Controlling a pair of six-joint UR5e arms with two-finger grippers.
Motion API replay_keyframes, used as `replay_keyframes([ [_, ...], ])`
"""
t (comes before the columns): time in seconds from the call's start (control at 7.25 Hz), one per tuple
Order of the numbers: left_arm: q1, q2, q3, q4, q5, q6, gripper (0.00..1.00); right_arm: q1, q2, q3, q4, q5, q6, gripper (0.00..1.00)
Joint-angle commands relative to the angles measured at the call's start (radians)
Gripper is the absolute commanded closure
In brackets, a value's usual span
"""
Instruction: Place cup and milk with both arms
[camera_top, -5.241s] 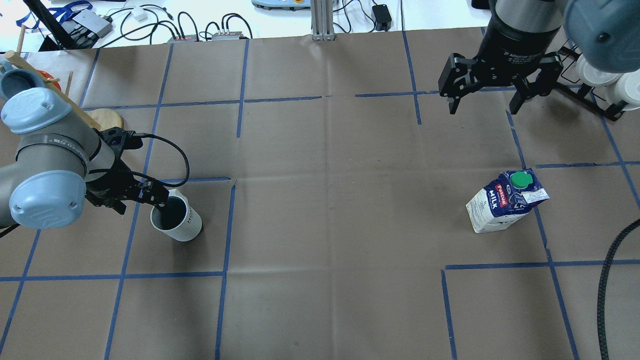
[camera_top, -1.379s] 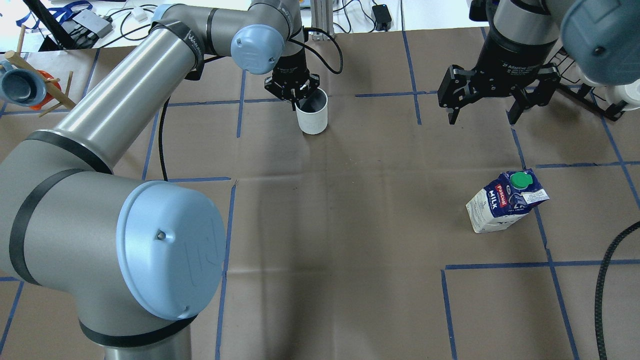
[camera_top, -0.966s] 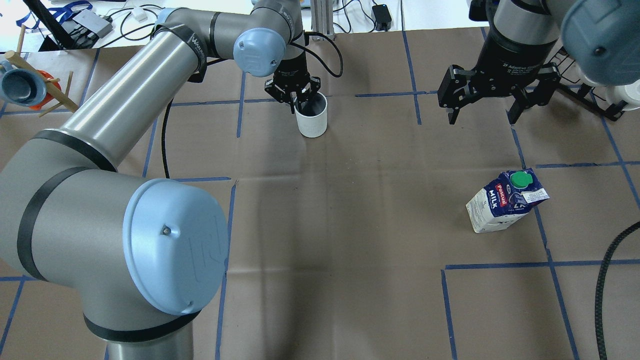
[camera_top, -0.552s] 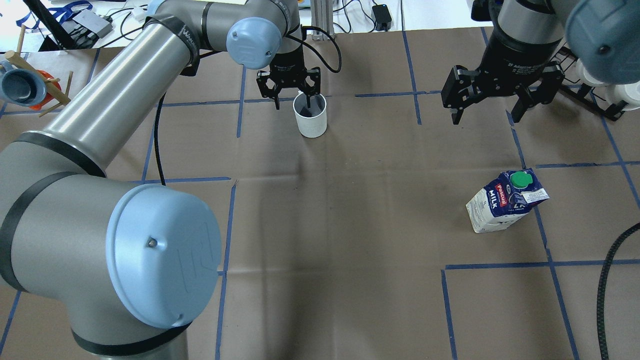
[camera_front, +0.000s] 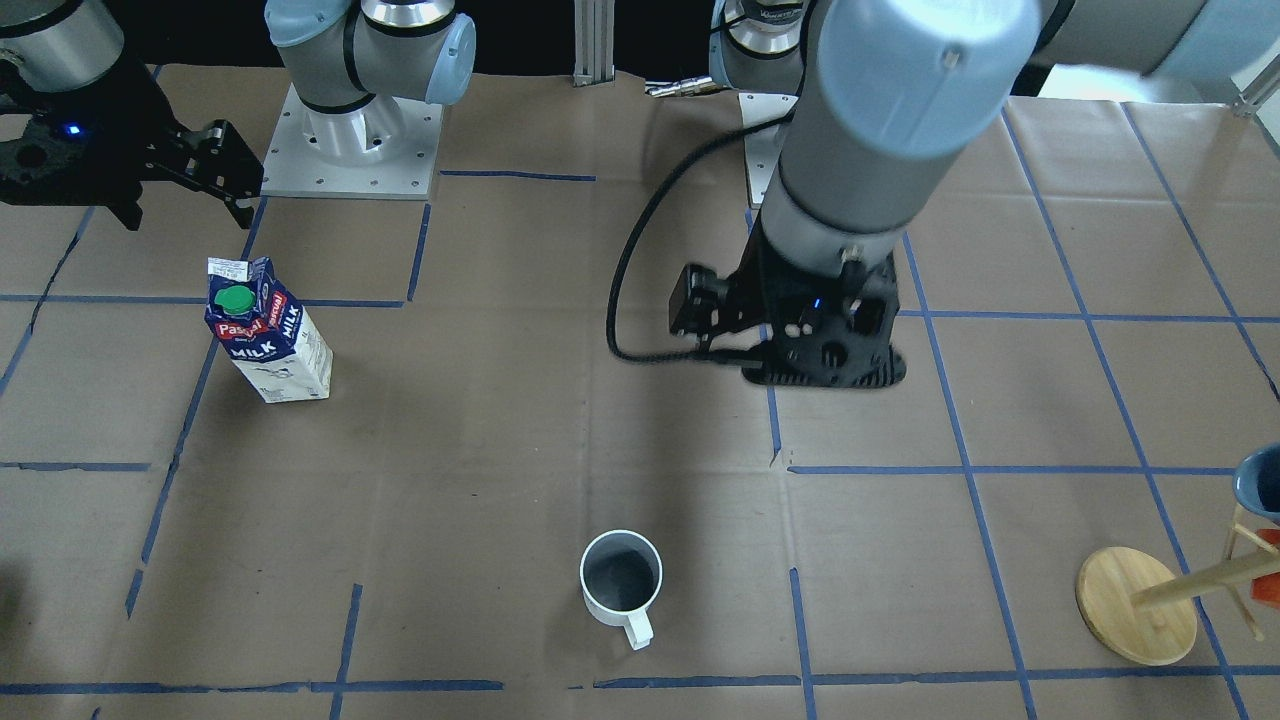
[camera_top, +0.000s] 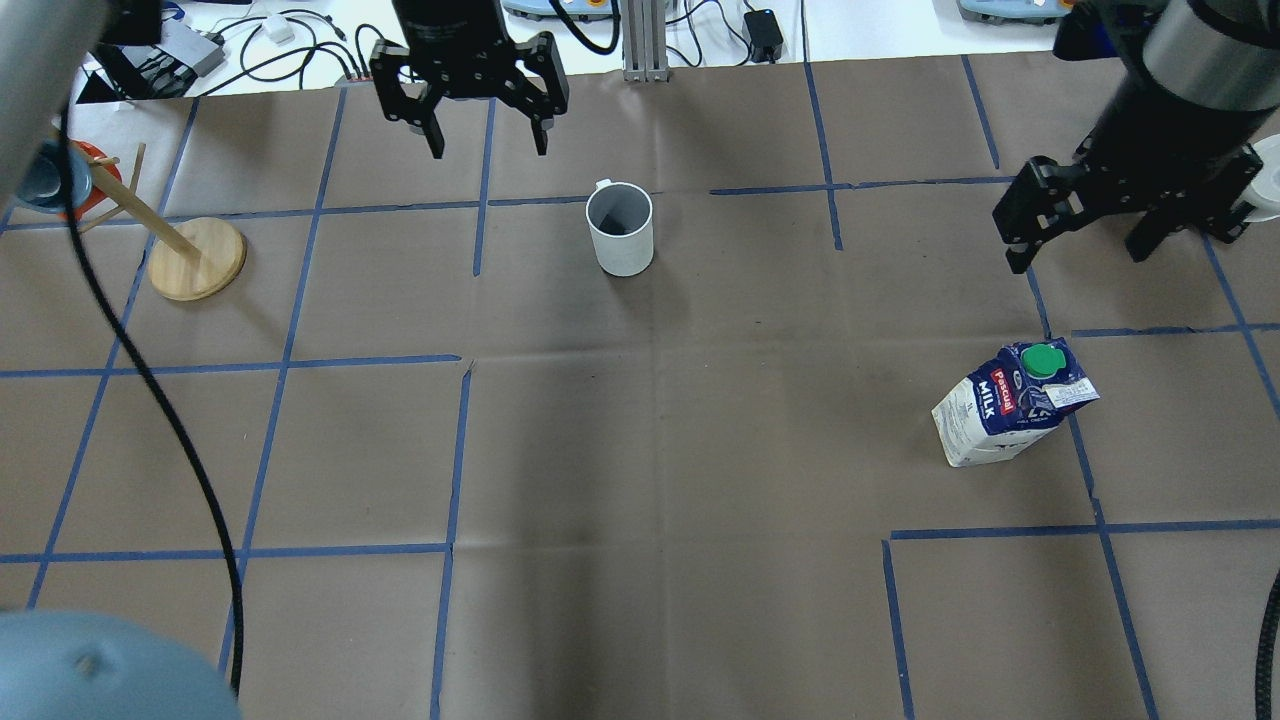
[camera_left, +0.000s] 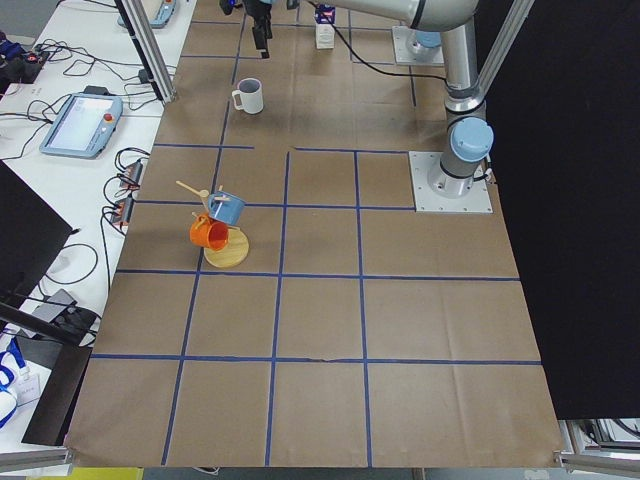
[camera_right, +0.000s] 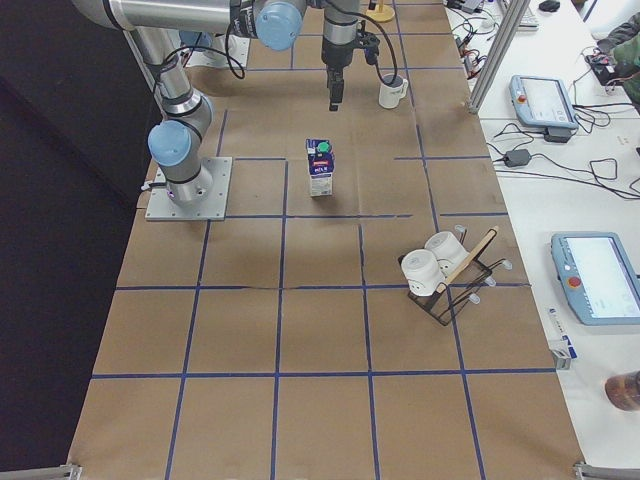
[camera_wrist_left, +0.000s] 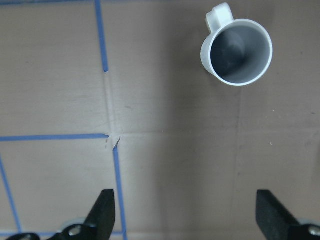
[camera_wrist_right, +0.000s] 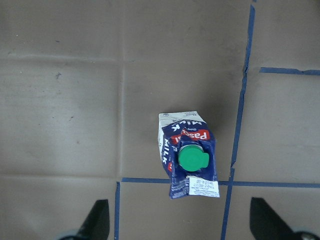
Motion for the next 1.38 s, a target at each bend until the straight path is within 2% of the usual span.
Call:
replay_keyframes([
  [0.0,0.007,0.178,-0.117,-0.059,-0.004,0.010,0.01,-0.051,-0.049,0.105,-0.105,0.006,-0.121,0.00],
  [0.28,0.031,0.330,-0.357,0.017,-0.010,0.007,0.01,-0.050,-0.037,0.137,-0.152,0.024,-0.124,0.00],
  [0.41,0.069,0.360,-0.422,0.077,-0.017,0.010,0.00,-0.050,-0.030,0.175,-0.202,0.046,-0.135,0.00],
  [0.83,0.082,0.365,-0.447,0.094,-0.016,0.004,0.00,-0.063,-0.024,0.401,-0.484,0.069,-0.175,0.00],
  [0.97,0.082,0.365,-0.450,0.102,-0.016,0.004,0.01,-0.071,-0.024,0.439,-0.502,0.069,-0.184,0.00],
  [1.24,0.082,0.363,-0.455,0.123,-0.016,0.004,0.01,-0.073,-0.006,0.453,-0.506,0.057,-0.187,0.00],
])
